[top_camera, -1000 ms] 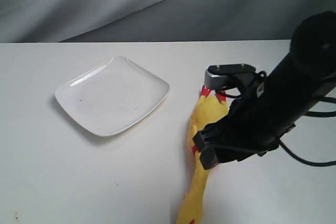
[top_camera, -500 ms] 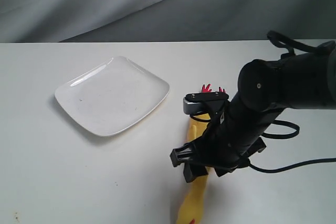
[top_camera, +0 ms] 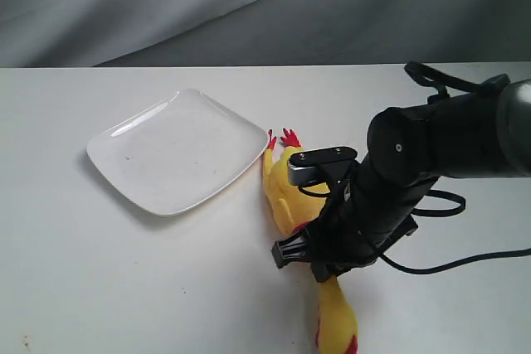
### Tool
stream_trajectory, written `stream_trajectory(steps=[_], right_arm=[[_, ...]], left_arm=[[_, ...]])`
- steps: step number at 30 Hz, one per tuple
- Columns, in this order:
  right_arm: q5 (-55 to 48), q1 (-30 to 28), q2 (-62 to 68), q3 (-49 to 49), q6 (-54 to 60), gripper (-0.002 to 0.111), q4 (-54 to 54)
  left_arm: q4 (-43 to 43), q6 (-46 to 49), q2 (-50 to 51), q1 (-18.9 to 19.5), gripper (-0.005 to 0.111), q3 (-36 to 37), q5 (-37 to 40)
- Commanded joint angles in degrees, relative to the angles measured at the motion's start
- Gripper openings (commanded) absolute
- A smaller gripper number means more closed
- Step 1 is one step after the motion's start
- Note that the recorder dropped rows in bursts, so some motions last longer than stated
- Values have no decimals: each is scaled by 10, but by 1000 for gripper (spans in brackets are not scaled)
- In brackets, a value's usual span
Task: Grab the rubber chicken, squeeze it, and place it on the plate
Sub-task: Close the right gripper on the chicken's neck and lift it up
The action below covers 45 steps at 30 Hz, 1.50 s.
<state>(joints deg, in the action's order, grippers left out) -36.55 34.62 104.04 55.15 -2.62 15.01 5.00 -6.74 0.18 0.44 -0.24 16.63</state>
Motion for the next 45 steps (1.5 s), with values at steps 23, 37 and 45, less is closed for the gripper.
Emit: stream_trajectory(steps=[23,37,45], right_arm=[[54,1,-317,3,221,0,-195],[139,1,-317,3,345,0,-43],[154,1,-317,3,345,0,-9]], left_arm=[[23,8,-2,2,0,2,-23],[27,-302,-2,2,0,2,-416],[140,-523,113,2,3,2,-432]])
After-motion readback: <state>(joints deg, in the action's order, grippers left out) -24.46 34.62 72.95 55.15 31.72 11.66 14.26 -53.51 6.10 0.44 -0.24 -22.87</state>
